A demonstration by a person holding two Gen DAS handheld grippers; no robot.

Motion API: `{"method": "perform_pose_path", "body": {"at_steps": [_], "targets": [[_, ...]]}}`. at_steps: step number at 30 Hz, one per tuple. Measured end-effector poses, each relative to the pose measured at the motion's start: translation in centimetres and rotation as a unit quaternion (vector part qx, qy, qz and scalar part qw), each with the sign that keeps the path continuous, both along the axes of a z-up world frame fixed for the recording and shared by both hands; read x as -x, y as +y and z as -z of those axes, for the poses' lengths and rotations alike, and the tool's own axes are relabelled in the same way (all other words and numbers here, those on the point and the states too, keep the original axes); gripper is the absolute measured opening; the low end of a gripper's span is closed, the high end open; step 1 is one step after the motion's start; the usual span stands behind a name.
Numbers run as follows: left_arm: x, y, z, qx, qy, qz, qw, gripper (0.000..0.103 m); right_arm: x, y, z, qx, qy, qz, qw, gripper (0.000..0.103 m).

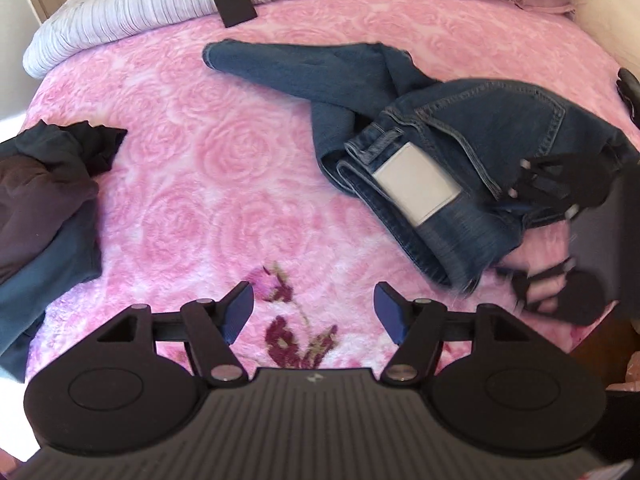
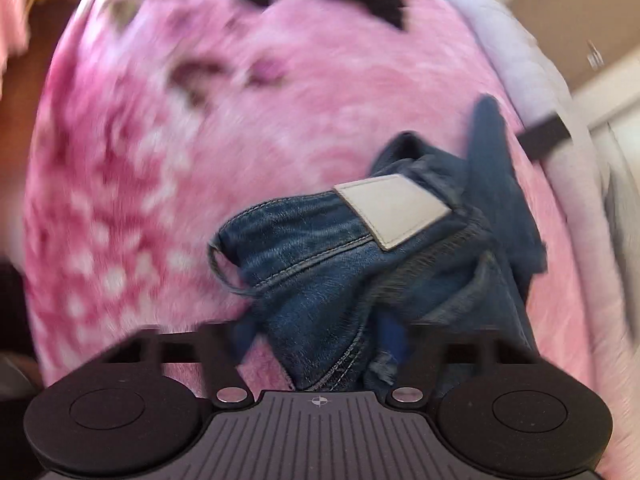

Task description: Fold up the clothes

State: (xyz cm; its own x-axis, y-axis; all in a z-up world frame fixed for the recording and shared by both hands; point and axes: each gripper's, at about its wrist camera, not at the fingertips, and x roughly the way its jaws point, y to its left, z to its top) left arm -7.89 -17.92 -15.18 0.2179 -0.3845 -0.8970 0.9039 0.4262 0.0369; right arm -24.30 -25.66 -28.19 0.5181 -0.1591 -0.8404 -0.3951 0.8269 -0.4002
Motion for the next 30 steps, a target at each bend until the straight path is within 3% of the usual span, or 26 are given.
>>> {"method": "perform_pose_path", "body": {"at_steps": [1,4,6,11,15,18,21,24,27,28,29,30], "targets": [[-0.2,-0.1,-0.4,0.004,-0.001,0.001,1.0000,0.063,0.1,-0.8,-1.7,-0.012,-0.017,0.016,1.000,0.023],[-0.3,-1.4,-2.0,0.021,-0.014,0.016,0.9996,0.063,0.8,-3.4,-7.9,-0.047,-0.077,0.063,0.994,0.018],[-0.2,-2.8,-3.0,0.038,-0.020,0.031,0.9986,0.063,1.7,-6.2,-12.5,-0.073,-0.122,0.119,0.983,0.018],[2.5,-9.0,-4.6,0.077,-0.024,0.103,0.9914,0.062,7.9,-15.6,-23.0,-0.103,-0.234,0.279,0.926,0.018],[6.8,-15.6,-5.4,0.099,-0.019,0.157,0.9824,0.062,15.8,-23.8,-27.0,-0.115,-0.300,0.376,0.869,0.018],[10.5,-20.5,-5.7,0.112,-0.012,0.176,0.9778,0.063,21.3,-30.1,-28.0,-0.147,-0.326,0.432,0.828,0.018],[14.6,-24.9,-4.9,0.108,-0.002,0.172,0.9792,0.063,26.7,-36.8,-24.8,-0.195,-0.314,0.493,0.788,0.018],[18.6,-28.6,-3.4,0.083,0.008,0.163,0.9831,0.063,32.0,-42.6,-18.5,-0.258,-0.229,0.571,0.745,0.018],[21.1,-30.9,-1.7,0.049,0.013,0.162,0.9855,0.063,37.2,-45.6,-13.2,-0.329,-0.116,0.618,0.705,0.019],[21.7,-31.4,-1.3,0.037,0.010,0.164,0.9857,0.063,38.7,-45.7,-12.4,-0.346,-0.091,0.625,0.694,0.024],[22.2,-31.6,-1.2,0.027,0.004,0.168,0.9854,0.063,39.9,-45.5,-11.9,-0.353,-0.074,0.626,0.691,0.029],[22.3,-31.8,-1.0,0.018,-0.003,0.172,0.9849,0.063,41.0,-45.2,-11.8,-0.351,-0.061,0.624,0.695,0.045]]}}
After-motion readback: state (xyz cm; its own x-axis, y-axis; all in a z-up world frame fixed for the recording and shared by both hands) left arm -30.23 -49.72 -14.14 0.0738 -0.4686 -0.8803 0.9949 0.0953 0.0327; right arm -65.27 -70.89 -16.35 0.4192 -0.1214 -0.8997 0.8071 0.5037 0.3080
